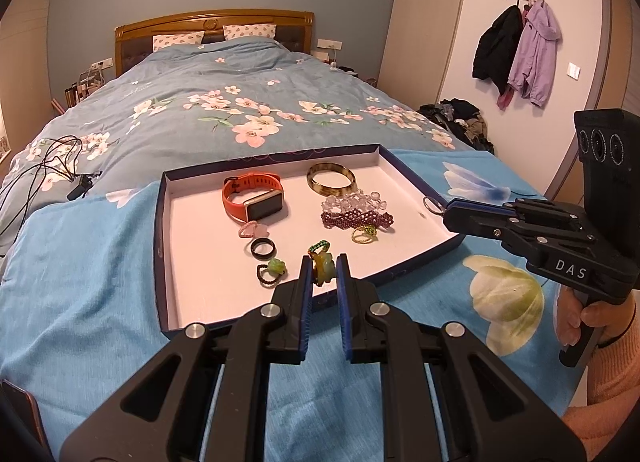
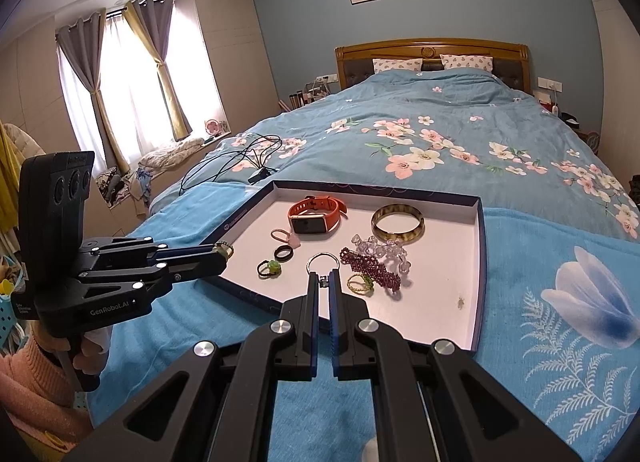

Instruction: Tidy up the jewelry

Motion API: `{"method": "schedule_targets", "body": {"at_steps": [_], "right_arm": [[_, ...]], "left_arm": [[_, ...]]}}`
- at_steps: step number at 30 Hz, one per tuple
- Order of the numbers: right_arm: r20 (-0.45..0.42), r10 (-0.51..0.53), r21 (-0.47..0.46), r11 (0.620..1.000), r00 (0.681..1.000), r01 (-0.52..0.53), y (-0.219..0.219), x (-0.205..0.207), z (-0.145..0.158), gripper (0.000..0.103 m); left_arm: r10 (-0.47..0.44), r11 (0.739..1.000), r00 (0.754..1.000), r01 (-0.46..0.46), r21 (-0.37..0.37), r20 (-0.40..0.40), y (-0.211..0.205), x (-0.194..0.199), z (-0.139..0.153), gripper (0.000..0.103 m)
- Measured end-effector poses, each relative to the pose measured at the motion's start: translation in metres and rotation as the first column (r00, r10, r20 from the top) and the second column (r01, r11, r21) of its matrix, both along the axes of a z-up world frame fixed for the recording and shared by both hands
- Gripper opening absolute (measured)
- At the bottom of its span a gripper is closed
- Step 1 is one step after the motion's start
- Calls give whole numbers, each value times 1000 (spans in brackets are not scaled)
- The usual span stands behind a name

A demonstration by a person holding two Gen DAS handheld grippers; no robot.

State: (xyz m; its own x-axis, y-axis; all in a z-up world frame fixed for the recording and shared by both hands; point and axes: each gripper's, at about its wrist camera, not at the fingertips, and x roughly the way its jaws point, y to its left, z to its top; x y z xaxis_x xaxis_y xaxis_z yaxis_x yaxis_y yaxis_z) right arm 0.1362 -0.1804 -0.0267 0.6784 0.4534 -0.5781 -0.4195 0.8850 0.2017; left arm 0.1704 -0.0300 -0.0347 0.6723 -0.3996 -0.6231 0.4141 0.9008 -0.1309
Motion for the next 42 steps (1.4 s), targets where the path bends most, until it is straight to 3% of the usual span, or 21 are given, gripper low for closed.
{"method": "schedule_targets", "body": {"at_steps": [42], "right_arm": [[-30,-2,-17,1000,1000,2,3,37,-8,3]], "left_arm": [[27,999,1000,-27,37,-9,-4,40,-11,12]]}}
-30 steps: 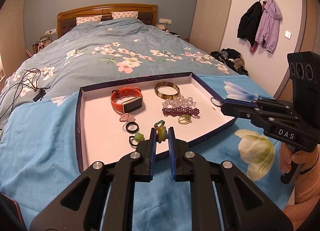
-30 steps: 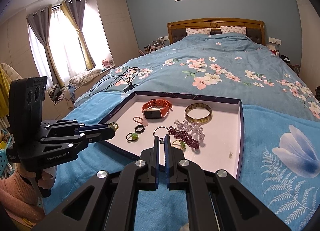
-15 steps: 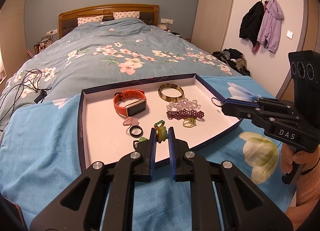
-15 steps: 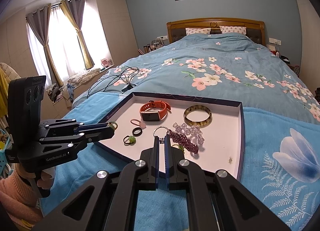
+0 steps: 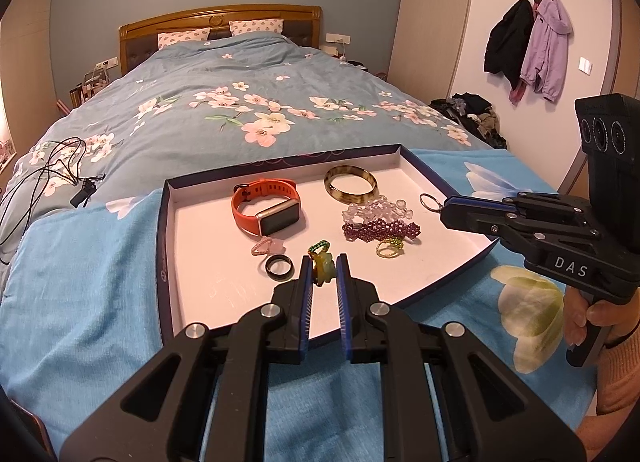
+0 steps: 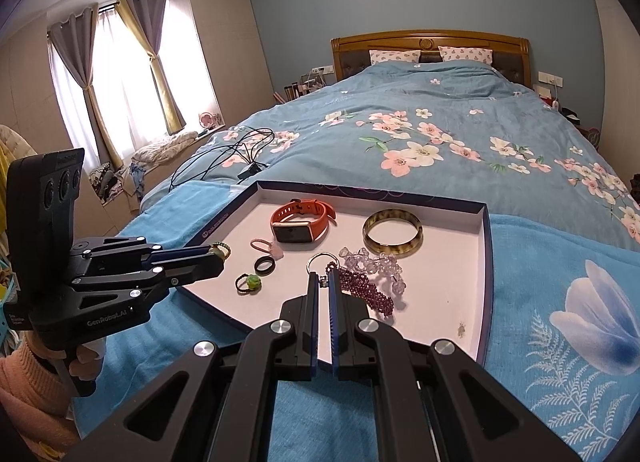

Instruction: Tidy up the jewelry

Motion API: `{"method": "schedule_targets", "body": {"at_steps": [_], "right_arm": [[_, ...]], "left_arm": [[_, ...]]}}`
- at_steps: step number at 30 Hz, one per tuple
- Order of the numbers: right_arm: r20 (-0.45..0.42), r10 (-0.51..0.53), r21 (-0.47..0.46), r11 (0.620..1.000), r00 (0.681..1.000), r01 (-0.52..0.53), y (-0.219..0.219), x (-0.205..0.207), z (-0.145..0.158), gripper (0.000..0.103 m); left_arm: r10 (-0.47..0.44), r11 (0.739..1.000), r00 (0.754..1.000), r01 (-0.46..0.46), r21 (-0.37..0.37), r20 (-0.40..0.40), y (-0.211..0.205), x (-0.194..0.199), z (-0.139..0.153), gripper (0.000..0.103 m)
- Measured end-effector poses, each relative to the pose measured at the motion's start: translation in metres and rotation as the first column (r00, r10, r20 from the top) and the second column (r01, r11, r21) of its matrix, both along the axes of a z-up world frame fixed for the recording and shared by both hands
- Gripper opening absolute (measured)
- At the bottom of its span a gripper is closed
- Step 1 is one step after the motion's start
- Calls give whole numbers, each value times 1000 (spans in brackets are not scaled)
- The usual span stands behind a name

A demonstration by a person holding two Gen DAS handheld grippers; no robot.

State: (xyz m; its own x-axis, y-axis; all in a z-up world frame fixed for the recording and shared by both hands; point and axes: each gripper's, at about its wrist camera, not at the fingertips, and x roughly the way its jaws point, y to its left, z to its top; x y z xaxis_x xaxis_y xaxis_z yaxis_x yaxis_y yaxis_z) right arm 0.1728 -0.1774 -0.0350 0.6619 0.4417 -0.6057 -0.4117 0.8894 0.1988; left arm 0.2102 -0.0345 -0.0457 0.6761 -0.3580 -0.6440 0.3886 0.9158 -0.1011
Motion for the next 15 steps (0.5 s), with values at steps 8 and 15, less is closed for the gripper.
{"method": "schedule_targets", "body": {"at_steps": [8,15], "right_arm": [[-5,0,-8,1000,1000,0,2,2,-1,3],[-11,-1,-18,1000,1000,1,4,5,-2,3]], "left_arm": [[8,1000,1000,-8,9,-8,-2,4,-2,12],[16,1000,1000,-16,14,-19,-3,8,-4,12]]}}
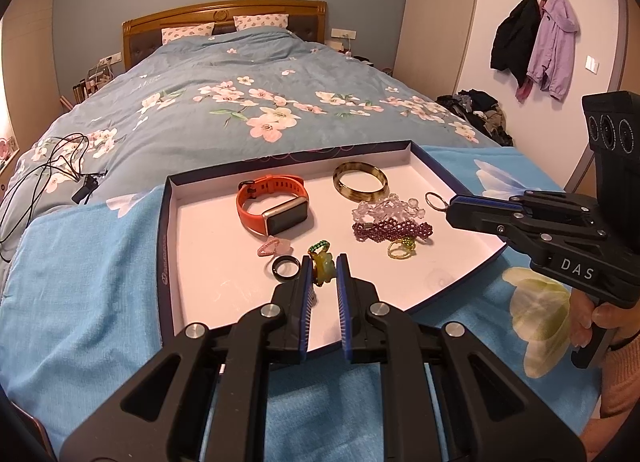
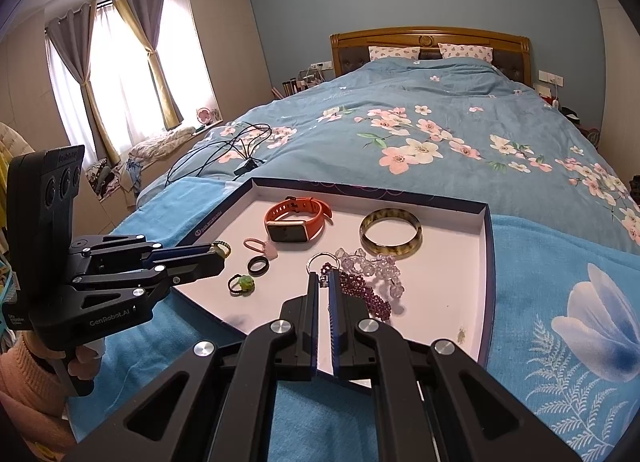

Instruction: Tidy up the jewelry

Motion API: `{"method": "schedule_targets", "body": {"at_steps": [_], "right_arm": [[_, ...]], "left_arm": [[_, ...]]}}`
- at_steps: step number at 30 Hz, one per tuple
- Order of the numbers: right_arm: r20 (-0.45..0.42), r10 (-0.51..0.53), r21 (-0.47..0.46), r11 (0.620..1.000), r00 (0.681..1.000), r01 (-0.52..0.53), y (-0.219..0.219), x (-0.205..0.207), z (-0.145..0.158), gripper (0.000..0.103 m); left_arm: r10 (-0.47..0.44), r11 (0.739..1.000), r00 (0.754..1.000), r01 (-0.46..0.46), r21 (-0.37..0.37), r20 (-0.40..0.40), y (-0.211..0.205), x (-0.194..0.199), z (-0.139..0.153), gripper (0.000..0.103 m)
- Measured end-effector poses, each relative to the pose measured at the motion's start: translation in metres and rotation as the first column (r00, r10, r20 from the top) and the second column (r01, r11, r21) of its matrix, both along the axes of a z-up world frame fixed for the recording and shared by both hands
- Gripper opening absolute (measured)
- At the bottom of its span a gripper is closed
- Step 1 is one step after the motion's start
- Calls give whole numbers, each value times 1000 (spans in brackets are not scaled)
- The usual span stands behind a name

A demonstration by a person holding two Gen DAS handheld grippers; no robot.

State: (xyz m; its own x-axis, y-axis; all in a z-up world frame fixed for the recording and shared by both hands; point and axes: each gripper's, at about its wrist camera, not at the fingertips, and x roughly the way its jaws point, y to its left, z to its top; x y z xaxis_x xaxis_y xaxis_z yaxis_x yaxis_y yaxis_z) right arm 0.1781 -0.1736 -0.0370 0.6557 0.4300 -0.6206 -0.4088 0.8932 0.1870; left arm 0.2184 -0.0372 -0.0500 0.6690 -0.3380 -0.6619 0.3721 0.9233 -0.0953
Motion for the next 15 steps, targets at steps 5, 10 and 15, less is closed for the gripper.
{"method": "schedule_targets", "body": {"at_steps": [5,10,15], "right_arm": [[-9,0,-11,1000,1000,0,1,4,-2,3],[-20,-3,-18,1000,1000,2,1,9,-5,3],[-25,-4,-18,1000,1000,3,1,11,-6,3]], "left_arm": [[6,1000,1000,-6,0,-16,1,5,-3,12],[13,1000,1000,-13,3,-23,0,10,-4,12],[16,1000,1000,-16,10,-23,-1,13,-4,12]]}}
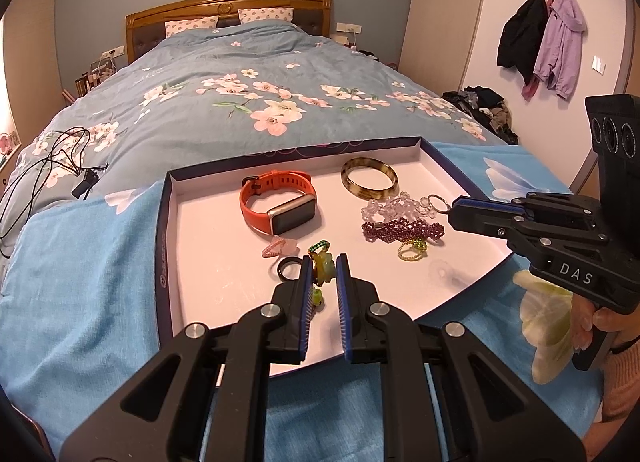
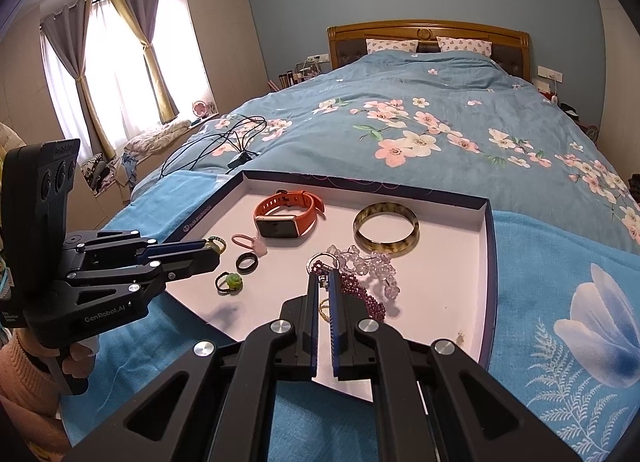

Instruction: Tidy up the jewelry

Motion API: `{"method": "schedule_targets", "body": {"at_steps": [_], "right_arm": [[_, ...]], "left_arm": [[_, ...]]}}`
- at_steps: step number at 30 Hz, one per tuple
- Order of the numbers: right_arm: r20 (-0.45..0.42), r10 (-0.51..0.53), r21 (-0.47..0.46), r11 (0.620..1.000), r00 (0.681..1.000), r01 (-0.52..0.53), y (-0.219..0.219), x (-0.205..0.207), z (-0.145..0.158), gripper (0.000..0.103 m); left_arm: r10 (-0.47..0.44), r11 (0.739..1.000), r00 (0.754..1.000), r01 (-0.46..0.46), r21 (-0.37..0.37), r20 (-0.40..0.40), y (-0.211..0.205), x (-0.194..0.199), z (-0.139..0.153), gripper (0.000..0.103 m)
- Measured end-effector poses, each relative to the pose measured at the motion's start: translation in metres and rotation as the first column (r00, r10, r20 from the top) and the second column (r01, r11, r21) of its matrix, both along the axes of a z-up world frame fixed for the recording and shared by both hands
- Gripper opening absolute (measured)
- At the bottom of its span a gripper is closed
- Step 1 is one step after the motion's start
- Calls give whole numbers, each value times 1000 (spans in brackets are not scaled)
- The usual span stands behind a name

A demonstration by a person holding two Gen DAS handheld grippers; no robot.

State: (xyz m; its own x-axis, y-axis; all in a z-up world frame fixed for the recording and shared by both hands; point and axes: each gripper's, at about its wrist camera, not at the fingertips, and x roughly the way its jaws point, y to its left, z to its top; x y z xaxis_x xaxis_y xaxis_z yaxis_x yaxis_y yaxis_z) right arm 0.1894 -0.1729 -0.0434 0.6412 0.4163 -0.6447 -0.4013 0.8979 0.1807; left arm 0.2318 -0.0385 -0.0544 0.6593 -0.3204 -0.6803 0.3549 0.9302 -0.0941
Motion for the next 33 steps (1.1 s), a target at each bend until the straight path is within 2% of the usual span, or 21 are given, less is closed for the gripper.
{"method": "schedule_targets", "body": {"at_steps": [33], "right_arm": [[-45,-12,-30,999,999,11,1,19,-14,3]], "left_arm": [[27,999,999,-26,28,-27,-5,18,-12,12]]}}
